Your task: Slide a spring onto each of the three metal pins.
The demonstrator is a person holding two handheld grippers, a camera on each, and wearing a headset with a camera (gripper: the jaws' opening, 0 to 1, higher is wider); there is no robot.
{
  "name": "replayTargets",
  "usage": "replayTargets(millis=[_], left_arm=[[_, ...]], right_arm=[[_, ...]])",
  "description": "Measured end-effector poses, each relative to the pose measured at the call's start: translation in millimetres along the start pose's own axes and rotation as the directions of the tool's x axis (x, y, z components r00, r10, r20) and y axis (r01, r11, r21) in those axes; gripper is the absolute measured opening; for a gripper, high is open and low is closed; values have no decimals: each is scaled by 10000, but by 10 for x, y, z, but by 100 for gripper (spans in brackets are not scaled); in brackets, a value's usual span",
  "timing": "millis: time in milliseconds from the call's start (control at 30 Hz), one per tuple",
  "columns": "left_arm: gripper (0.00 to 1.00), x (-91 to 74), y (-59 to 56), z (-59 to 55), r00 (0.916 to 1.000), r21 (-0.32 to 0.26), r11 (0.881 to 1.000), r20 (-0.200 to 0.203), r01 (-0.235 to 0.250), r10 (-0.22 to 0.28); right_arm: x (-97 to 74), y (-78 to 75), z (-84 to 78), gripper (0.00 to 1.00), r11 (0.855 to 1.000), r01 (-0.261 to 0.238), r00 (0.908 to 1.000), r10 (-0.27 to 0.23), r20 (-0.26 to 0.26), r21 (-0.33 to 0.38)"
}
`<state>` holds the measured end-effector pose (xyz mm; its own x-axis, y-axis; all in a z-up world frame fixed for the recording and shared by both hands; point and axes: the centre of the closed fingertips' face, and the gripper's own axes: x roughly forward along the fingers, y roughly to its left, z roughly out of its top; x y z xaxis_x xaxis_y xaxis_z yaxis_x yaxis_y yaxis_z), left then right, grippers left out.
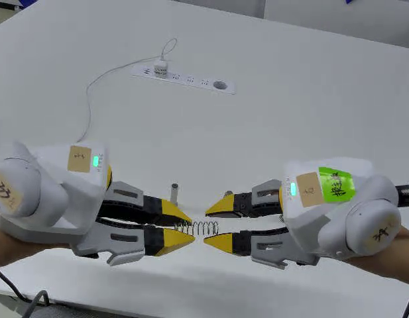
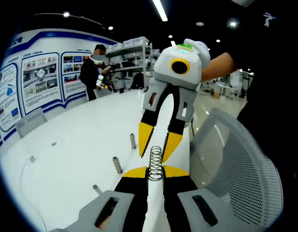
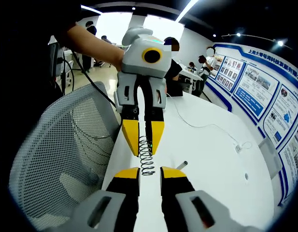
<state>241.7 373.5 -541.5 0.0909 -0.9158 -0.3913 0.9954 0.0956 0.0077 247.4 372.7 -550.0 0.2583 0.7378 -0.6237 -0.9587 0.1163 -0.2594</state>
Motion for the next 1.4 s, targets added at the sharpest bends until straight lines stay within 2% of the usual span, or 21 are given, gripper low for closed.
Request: replayTargets(millis=[67, 133, 300, 367, 500, 633, 767, 867, 967, 1100, 1233, 1300, 1400], left_arm=[[10, -2, 0, -13, 10000, 124, 9999, -89, 13, -12], [10, -5, 0, 3, 10000, 89, 10000, -2, 7, -7], [10, 5, -29, -29, 9998, 188, 9998, -143, 107, -105], [10, 5, -38, -40, 9997, 224, 9996, -191, 143, -138], [10, 4, -23, -63, 9995, 372, 9993, -324, 65, -53], [10, 2, 0, -62, 9994, 251, 9997, -334, 0, 8], [10, -2, -12, -59, 9997, 153, 9999, -250, 12, -8], [10, -10, 3, -64, 9996, 244, 9997, -254, -101, 107], [10, -28, 8, -71, 9997, 131, 9999, -240, -101, 104], [10, -22, 5, -55, 9998, 88, 9999, -155, -133, 134], [10, -23, 38, -71, 9994, 79, 9996, -210, -272, 274], [11, -37, 62, -64, 9991, -122, 9991, -64, -409, 409], [12, -78, 143, -28, 9963, -675, 9949, 362, -754, 779]], right_arm=[[-7, 2, 5, 14, 10000, -38, 10000, 38, 53, 44], [-3, 25, 3, 12, 9998, -150, 9999, 149, 60, 128], [-3, 59, 6, 11, 9985, -417, 9991, 415, 79, 366], [-22, 65, 38, 11, 9965, -562, 9982, 548, 251, 616], [-82, 27, 203, 11, 9904, -719, 9916, 582, 1155, 1183], [-77, 20, 250, 11, 9896, -813, 9900, 664, 1241, 1191], [-82, 21, 380, 11, 9800, -1114, 9781, 788, 1928, 1648], [-59, 18, 387, 11, 9812, -1089, 9794, 785, 1859, 1596], [-43, 18, 424, 11, 9780, -1147, 9760, 782, 2032, 1745], [-30, -7, 545, 11, 9704, -1222, 9626, 647, 2631, 2084], [3, -37, 540, 10, 9692, -1174, 9666, 616, 2488, 2164], [1, -57, 544, 10, 9675, -1132, 9666, 546, 2503, 2260], [-6, -134, 567, 10, 9638, -955, 9647, 279, 2620, 2489]])
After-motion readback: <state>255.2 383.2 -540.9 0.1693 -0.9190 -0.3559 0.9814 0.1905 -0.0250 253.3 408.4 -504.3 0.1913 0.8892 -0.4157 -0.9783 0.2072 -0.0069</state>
